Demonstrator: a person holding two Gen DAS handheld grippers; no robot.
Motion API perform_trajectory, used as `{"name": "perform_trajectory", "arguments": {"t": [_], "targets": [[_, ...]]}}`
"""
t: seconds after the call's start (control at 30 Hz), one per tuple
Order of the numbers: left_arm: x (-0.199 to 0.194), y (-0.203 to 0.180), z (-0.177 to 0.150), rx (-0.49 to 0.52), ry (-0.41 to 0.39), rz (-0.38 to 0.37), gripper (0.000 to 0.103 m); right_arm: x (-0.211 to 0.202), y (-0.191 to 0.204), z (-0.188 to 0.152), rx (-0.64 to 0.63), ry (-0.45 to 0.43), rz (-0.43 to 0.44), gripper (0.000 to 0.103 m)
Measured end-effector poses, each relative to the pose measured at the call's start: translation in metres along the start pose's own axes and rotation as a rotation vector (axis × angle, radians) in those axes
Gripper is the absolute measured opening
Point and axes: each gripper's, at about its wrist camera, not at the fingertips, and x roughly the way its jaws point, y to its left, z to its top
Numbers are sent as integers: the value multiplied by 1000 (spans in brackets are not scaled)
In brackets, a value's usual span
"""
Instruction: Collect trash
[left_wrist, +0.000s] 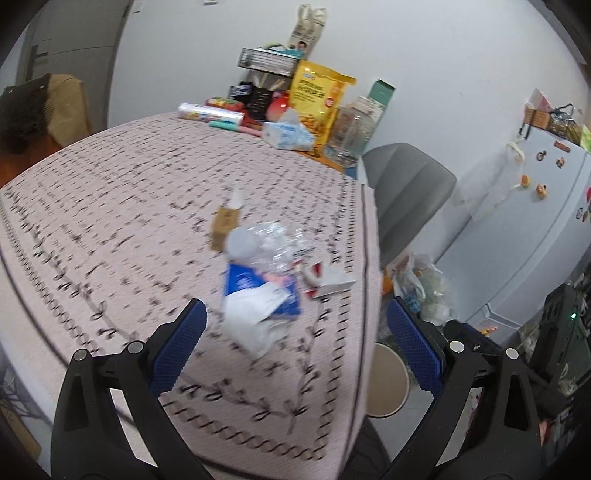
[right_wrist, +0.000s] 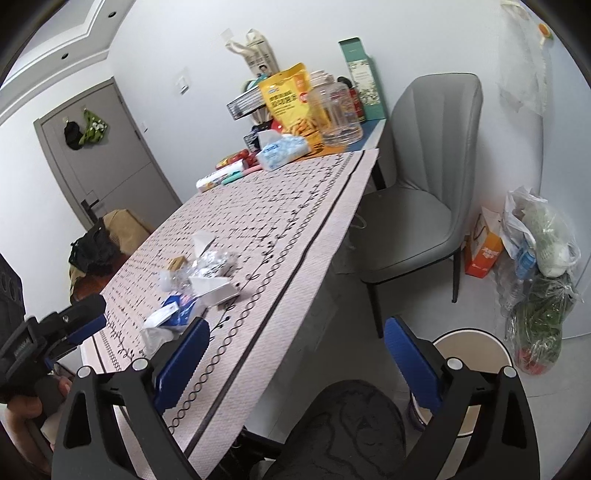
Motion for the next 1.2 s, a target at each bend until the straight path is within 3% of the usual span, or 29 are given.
{"name": "perform_trajectory", "arguments": {"t": [0.43,0.97,1.07,1.17,1.2], "targets": [[1,47,-26,-85,51,24,97,14,28,-14,-50,47,28,91],[62,22,-12,-24,131,35,96,24,13,-17,-40,75,20,91],[70,19,-11,-1,153,38,89,26,15,-16,-42,78,14,91],[75,21,-9,-1,165,42,72,29,18,-15,-49,84,9,91],[74,22,-10,-5,170,35,58,31,20,-14,-55,87,6,91]]}}
